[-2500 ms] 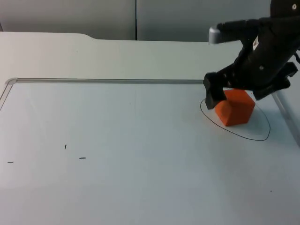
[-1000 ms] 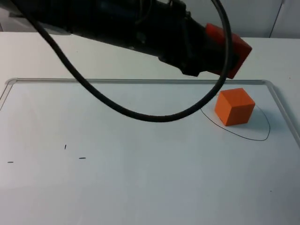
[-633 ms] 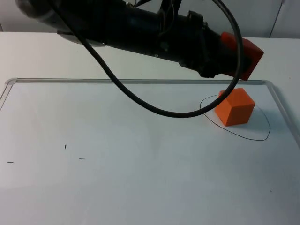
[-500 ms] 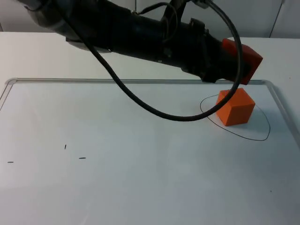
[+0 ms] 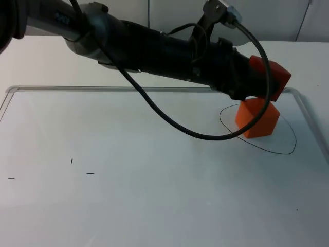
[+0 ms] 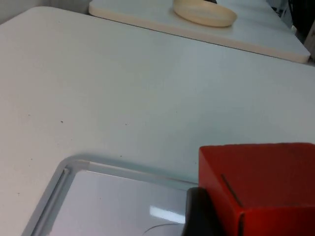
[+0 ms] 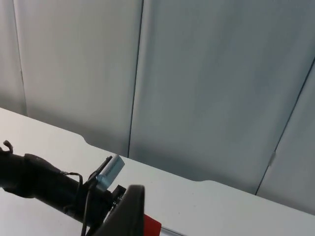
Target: Pick up one cube with the left hand and another cube with the right hand. First place the cube in the right hand at the target position, then stack the cube in the left hand on top.
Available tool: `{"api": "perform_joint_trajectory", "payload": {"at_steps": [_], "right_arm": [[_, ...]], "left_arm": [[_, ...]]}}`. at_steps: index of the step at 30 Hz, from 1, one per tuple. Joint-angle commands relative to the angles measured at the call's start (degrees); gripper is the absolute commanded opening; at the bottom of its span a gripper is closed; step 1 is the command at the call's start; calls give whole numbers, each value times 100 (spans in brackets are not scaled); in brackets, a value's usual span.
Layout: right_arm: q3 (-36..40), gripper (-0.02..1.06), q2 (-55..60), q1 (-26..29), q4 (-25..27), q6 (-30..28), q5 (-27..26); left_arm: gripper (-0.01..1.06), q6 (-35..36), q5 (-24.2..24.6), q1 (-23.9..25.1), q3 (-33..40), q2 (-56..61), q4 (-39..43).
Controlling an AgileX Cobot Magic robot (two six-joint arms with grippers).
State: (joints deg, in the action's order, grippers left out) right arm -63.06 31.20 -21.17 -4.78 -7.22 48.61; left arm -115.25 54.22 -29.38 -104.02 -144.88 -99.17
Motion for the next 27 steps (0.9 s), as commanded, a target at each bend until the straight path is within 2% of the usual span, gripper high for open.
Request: {"api": "perform_joint_trajectory", "payload": {"at_steps": [1, 27], "right_arm": [[31, 105, -50, 1, -85, -45, -49], [31, 105, -50, 1, -150, -45, -92]], "left_arm": [[0, 83, 84, -87, -153, -98, -78], [0, -19, -137, -164, -202, -405, -78]]}}
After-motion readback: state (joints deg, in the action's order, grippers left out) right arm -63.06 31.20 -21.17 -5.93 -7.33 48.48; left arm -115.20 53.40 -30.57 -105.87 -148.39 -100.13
